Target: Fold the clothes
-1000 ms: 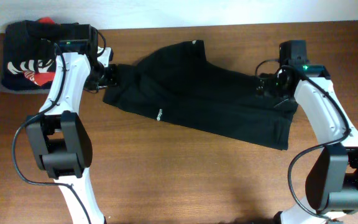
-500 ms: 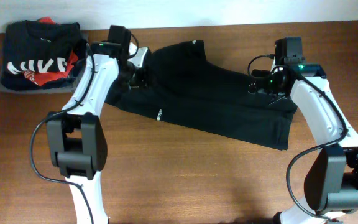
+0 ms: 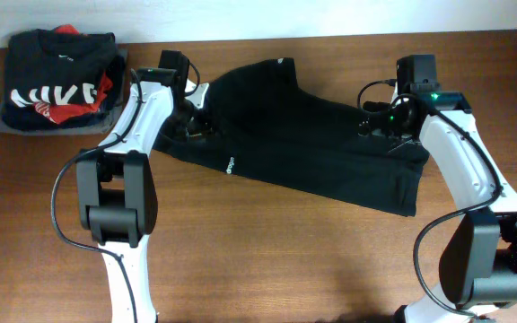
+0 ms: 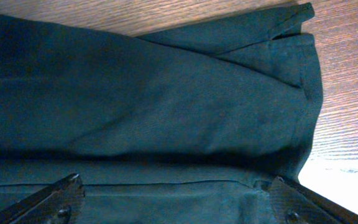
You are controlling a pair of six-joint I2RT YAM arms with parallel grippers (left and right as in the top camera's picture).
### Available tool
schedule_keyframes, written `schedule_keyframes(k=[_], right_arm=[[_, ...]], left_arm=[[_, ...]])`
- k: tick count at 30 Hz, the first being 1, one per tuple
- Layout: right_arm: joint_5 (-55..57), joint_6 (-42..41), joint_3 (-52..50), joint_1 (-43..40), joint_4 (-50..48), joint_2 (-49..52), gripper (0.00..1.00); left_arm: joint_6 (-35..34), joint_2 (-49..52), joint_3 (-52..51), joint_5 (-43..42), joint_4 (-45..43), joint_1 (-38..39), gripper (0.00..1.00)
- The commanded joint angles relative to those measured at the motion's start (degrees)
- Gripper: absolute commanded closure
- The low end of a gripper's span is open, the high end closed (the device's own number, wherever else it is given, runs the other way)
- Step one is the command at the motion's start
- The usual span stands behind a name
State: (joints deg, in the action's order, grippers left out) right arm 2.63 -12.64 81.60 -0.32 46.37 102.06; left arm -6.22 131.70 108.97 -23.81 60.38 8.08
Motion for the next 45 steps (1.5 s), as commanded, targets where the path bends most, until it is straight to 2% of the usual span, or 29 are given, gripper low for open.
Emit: schedule_keyframes(k=[1,9,28,34,40,42,45], right_arm=[[-0.5,0.2,1.0,0.3,0.1,-0.5,0.01],[-0.5,0.2,1.0,0.3,0.4,-0.5,0.01],[-0.5,0.2,1.0,0.3,0.5,-0.5,0.01],[-0.6,0.2,1.0,0.3,1.0,-0.5,0.01],[-0.8,0.1,1.0,0.3,1.0,-0.5,0.01],[-0.8,0.2,1.0,0.3,1.0,-0.5,0.01],[-0.7,0.2,1.0,0.3,1.5,-0.5,0.01]], left_arm=[[-2.5,0.7,0.0,-0.9,-1.5,0.0,0.4],[-2.6,2.2,0.0,-0.9,-4.3,0.0,0.4],[-2.6,2.4,0.0,-0.9,-18.8,0.0,0.4],[-2.6,3.4,0.0,-1.6,-27.1,0.3,0.4],[-2.6,4.7,0.0,-10.1,-40.9,1.7,0.41],[-2.6,4.7,0.2,-10.3,-41.5,1.9,0.4],[-2.6,4.3,1.3,-9.4,-37.5,1.3,0.4]])
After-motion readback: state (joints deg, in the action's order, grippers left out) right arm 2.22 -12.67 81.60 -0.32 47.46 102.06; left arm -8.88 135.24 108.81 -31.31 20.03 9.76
